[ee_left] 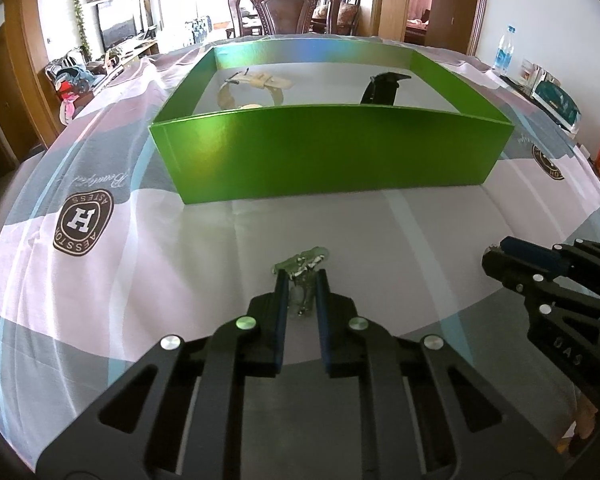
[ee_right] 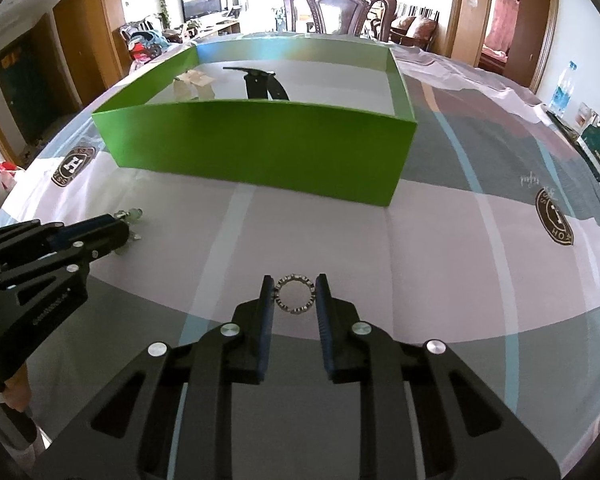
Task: Organize jewelry
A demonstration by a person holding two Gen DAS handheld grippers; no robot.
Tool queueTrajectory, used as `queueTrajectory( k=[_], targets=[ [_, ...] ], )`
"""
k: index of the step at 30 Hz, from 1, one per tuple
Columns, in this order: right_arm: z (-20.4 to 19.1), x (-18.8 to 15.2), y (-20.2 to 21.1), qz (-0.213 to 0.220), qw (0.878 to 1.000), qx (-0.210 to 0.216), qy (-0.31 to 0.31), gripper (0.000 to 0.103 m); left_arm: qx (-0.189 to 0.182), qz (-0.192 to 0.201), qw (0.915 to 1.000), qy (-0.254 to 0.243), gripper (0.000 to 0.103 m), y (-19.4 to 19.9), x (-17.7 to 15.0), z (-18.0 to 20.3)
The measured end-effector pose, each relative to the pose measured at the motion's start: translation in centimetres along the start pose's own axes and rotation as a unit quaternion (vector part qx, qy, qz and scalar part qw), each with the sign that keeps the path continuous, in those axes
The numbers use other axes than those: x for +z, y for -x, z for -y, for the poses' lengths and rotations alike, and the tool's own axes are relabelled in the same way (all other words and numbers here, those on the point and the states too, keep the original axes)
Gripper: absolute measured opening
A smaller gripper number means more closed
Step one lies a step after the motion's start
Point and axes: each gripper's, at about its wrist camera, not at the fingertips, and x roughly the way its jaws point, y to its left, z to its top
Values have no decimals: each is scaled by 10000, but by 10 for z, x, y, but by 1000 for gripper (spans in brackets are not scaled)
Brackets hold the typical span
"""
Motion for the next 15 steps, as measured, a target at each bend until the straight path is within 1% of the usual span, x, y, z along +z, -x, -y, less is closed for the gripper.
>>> queueTrajectory(
  k=[6, 7, 8, 9, 10, 12, 15],
  targets=[
    [-4, -2, -6, -107, 9999, -27, 35, 21, -2, -46, 10000, 29, 14, -1, -1, -3],
    [-4, -2, -6, -121, 9999, -34, 34, 23, -32, -71, 10000, 40, 14, -1, -1, -4],
    [-5, -2, -6, -116, 9999, -50, 38, 28, -42, -82, 9999, 50, 15, -1, -2, -4],
    [-5, -2, -6, -118, 9999, -55, 38, 37, -49, -80, 9999, 56, 20, -1, -2, -5],
    [-5, -2, -5, -94, 9999, -67, 46, 43, -44, -77, 9999, 57, 28, -1, -2, -6],
    [-5, -3, -5, -84, 9999, -108, 65, 44, 10, -59, 10000, 55, 36, -1, -2, -7],
    [-5, -4, -8, -97, 9999, -87, 63, 44, 11, -84, 10000, 35, 37, -4, -2, -7]
  ],
)
